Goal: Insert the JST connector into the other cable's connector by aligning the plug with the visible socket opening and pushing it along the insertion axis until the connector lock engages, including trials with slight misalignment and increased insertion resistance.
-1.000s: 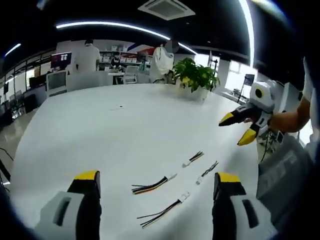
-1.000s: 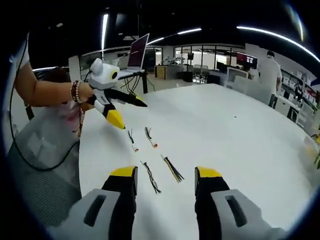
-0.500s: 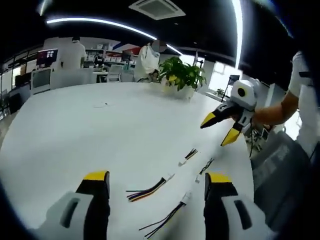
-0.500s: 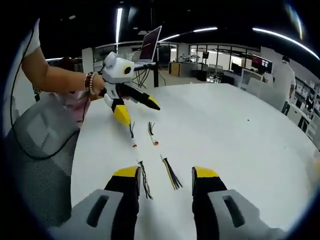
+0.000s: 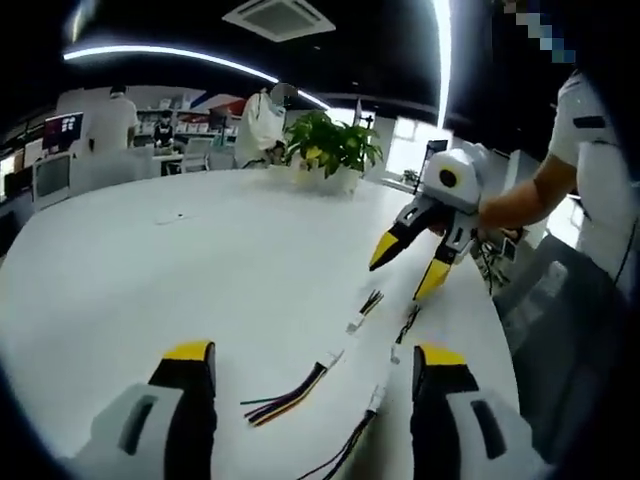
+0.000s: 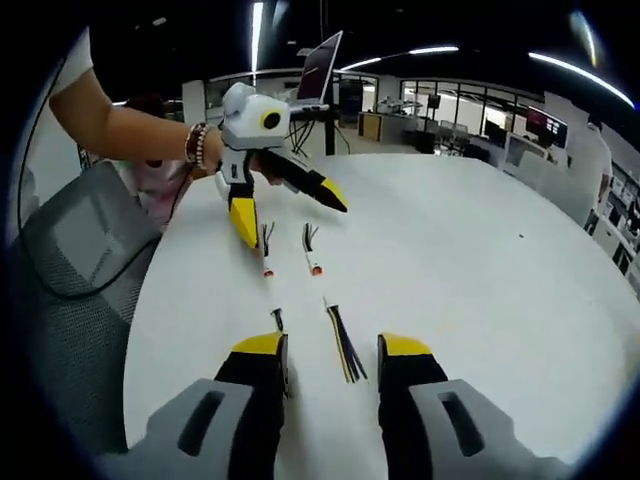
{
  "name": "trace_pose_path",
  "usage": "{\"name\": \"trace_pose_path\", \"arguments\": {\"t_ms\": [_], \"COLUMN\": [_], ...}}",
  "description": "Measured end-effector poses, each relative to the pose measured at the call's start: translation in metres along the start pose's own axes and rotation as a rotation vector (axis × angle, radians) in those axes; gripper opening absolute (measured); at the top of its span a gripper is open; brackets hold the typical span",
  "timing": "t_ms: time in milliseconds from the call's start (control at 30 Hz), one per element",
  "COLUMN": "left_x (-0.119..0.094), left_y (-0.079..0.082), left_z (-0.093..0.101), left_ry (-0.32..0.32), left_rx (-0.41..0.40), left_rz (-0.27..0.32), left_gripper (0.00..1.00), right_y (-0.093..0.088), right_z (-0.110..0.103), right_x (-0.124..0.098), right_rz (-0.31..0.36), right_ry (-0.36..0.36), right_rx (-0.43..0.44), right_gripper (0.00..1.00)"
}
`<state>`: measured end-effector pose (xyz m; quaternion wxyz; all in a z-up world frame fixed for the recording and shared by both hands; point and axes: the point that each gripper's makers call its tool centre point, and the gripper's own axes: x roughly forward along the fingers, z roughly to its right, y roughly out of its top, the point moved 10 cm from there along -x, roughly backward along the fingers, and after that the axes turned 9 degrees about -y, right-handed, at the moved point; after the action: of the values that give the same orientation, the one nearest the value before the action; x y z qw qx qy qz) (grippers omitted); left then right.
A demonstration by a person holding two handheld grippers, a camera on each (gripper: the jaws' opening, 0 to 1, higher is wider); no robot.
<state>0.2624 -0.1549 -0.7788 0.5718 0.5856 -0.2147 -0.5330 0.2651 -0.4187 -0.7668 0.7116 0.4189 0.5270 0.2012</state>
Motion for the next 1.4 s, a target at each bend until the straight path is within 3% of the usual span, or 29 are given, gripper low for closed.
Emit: {"name": "trace_pose_path", "arguments": {"t_ms": [200,467,600,667,933,1167,1267,1400], "left_x": [0.007,0.014,0.016,0.016,0.017,0.020,0.020,0.023], "left_y": [-0.001,-0.007,-0.010,-0.010,-0.008,-0.009,-0.009,-0.007], "left_z": [0.000,0.008,0.010,0.009,0.008,0.010,0.009,0.013], "left_ry": [-0.031,-0.094,-0.103,-0.097,-0.093,-0.098,-0.082,-0.089], "left_rx": [0.015,0.084,0.100,0.097,0.100,0.110,0.114,0.137], "left_rz": [0.001,-0.063,-0.091,-0.090,-0.071,-0.085,-0.095,-0.107], "left_gripper": [0.65,0.48,0.31,0.25,0.16,0.10,0.02,0.01], "right_y": [0.005,0.011,0.009,0.006,0.001,0.003,0.002,0.002], "right_z": [0.002,-0.003,-0.003,-0.002,0.000,0.003,0.004,0.006], "right_x": [0.014,0.033,0.039,0.043,0.045,0.047,0.047,0.048], "right_rz": [0.011,0.039,0.036,0.031,0.021,0.045,0.054,0.067], "right_ry": [0.029,0.071,0.098,0.099,0.121,0.131,0.134,0.132], "right_rx": [0.005,-0.035,-0.055,-0.059,-0.062,-0.076,-0.071,-0.097], "right_gripper": [0.33,0.27,0.13,0.14,0.12,0.09,0.08,0.05]}}
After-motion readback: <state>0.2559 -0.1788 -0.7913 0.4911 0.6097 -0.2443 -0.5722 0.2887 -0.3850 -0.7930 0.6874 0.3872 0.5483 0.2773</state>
